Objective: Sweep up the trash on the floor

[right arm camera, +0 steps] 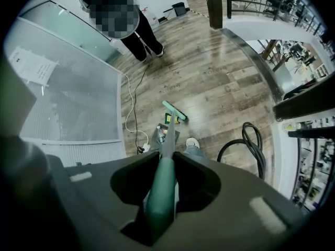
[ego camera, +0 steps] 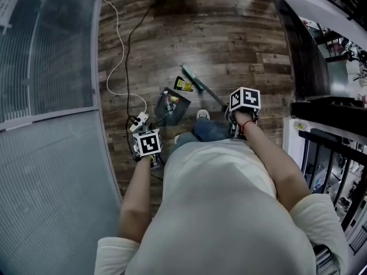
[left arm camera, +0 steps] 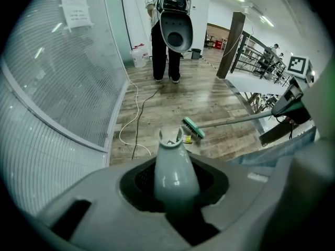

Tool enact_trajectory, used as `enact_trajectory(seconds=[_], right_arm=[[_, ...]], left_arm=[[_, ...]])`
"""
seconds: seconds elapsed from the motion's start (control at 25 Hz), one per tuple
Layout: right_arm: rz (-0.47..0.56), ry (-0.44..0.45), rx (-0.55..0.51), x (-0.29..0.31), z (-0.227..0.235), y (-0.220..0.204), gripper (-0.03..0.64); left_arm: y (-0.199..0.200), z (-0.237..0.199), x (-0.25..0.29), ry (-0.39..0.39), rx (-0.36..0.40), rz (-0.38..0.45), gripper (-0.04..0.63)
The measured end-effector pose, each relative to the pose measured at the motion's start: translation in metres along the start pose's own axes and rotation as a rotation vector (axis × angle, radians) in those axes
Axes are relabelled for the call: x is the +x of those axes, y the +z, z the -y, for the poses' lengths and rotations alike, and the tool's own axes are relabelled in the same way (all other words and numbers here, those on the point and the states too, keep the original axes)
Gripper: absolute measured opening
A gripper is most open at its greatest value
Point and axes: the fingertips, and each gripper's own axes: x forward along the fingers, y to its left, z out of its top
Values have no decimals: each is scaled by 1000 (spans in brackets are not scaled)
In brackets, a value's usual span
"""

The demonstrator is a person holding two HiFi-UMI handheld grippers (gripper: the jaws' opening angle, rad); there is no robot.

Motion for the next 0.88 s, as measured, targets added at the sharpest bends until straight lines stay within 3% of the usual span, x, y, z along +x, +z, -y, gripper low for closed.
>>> enact_trajectory(seconds=[0.36, 0.88], right_arm=[[11, -72, -64, 1, 21, 34, 97], [-26, -183, -266, 23, 17, 57, 97]], left_arm=[[-2, 10, 12, 27, -34, -28, 94], [3, 24, 14, 38, -28, -46, 94]])
